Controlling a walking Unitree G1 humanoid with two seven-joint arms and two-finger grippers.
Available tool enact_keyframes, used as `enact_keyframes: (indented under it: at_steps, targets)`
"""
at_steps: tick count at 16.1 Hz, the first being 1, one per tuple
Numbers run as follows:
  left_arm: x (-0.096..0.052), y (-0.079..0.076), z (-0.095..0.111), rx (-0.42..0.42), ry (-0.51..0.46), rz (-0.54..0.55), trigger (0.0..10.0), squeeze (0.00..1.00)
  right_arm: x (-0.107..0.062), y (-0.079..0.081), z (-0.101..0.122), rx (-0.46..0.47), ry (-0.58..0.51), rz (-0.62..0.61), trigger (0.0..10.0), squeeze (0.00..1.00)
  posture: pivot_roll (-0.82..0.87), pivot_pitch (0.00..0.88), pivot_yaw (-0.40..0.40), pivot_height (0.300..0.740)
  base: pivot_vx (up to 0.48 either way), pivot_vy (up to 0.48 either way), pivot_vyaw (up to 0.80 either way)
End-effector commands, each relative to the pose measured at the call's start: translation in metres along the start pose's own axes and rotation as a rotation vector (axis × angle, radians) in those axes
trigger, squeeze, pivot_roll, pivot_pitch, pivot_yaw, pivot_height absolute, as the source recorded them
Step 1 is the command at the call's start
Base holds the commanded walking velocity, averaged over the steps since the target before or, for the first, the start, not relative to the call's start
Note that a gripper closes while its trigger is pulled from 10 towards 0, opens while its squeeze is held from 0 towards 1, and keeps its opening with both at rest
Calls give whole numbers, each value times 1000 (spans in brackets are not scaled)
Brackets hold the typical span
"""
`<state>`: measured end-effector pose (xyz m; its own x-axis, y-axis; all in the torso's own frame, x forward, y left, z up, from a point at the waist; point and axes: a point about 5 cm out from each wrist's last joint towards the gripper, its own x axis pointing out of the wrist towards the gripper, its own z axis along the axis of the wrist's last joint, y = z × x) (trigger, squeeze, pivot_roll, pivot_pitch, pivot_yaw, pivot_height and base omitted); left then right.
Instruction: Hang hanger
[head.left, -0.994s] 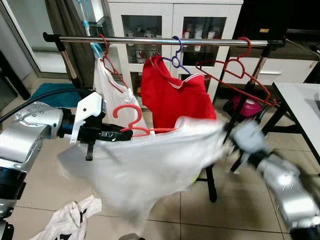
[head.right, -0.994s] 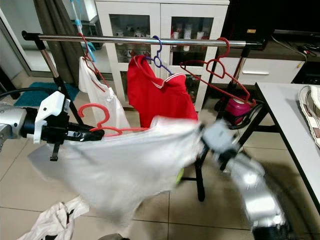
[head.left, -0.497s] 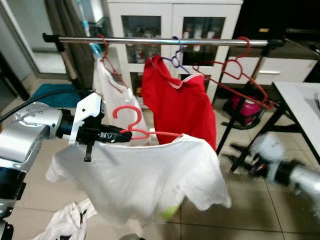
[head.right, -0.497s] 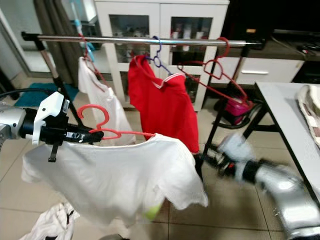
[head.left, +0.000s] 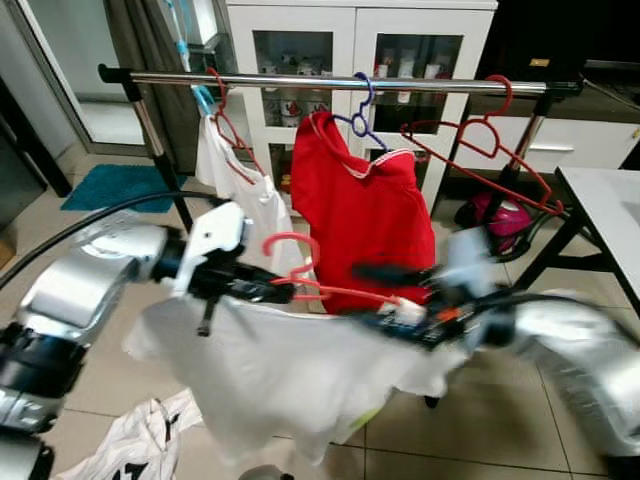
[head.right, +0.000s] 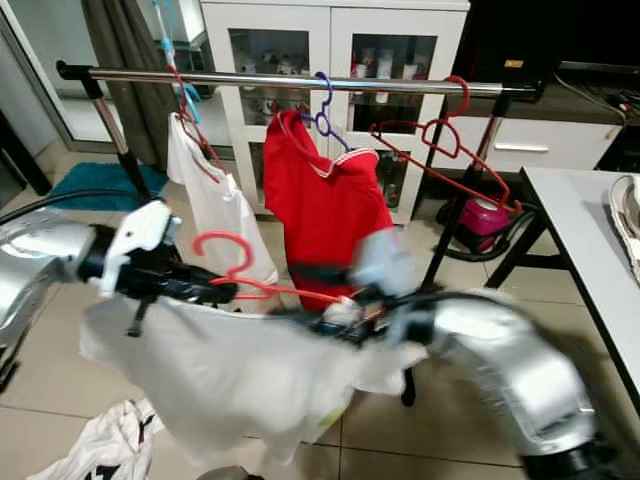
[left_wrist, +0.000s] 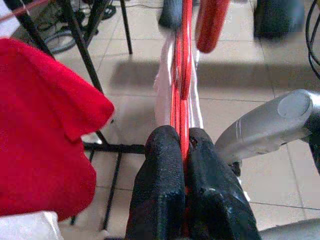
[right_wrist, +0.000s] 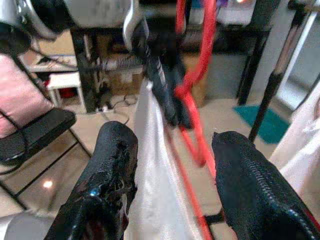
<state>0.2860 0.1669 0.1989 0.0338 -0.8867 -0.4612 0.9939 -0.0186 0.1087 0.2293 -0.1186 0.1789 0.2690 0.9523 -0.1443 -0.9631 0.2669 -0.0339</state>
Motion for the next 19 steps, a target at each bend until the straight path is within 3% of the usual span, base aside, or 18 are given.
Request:
enact_keyframes:
  at_steps: [1,3,4,5,7,9,19]
  targets:
    - [0,2,9,53,22,-4,0,0,6,0,1,-19,41,1,10000,0,-50,0,60,740,0,0,0]
    - [6,-1,15,88,30,-39,0,0,16,-1,-4,-13,85,-17,10000,0,-50,0,60,740,0,0,0]
    - [7,-2,15,95,34,-44,0,0,17,-1,-5,-14,93,-25,8784,0,-50,0,60,740,0,0,0]
    - [8,-2,16,110,50,-51,0,0,19,-2,-6,-11,106,-39,2627,0,-50,0,60,740,0,0,0]
    - [9,-4,17,127,67,-60,0,0,21,-4,-6,-8,116,-61,2039,0,-52,0,61,740,0,0,0]
    - [10,-3,18,133,66,-60,0,0,24,-3,-3,5,98,-53,0,0,-52,0,60,740,0,0,0]
    - [9,3,24,168,23,-8,0,0,32,8,-7,59,86,15,0,0,-49,0,56,740,0,0,0]
